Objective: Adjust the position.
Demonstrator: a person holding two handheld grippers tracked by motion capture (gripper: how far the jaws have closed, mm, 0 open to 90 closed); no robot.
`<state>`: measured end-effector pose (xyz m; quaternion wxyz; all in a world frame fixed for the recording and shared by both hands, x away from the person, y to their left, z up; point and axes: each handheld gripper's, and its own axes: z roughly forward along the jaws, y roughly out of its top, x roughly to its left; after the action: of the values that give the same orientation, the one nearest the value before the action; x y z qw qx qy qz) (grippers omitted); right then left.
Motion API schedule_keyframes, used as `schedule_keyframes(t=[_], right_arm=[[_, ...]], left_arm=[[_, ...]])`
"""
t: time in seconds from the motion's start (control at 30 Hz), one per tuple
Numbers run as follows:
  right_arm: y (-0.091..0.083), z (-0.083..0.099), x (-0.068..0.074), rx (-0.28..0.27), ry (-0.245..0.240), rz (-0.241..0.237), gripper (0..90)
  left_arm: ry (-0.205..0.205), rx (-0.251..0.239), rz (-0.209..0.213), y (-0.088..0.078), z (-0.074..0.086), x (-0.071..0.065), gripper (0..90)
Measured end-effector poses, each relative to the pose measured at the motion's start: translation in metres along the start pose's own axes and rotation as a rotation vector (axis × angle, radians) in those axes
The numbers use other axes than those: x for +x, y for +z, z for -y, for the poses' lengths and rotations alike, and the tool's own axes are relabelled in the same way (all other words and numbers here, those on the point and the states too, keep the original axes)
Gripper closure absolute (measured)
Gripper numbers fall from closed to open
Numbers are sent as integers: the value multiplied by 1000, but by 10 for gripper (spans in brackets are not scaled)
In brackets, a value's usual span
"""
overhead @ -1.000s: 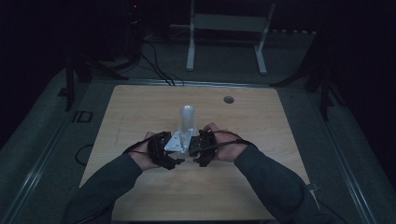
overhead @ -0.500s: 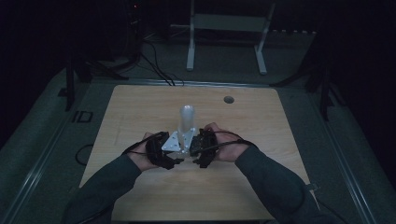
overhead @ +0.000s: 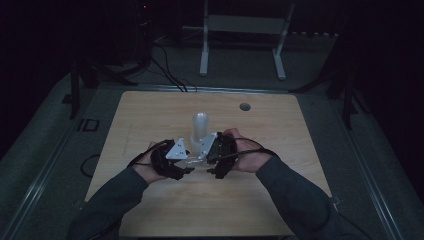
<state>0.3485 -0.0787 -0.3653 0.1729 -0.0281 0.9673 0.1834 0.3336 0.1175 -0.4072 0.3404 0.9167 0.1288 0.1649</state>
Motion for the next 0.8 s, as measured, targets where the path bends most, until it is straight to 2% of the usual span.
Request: schedule_keyframes(t=[0.2,0.33,0.67,0.8], right_arm=[[-9,3,-3,-41,27,17,191],[-11,4,-4,-47,34,28,190],[-22,12,-9,-88,67,56,191],[-26,15,-10,-104,82,65,192]], left_arm=[[-27,-16,-6,-2,6,2,416],[-37,-26,-6,-3,8,3,416],[-108,-103,0,-9,18,8,416],[-124,-125,1,-12,20,9,416]])
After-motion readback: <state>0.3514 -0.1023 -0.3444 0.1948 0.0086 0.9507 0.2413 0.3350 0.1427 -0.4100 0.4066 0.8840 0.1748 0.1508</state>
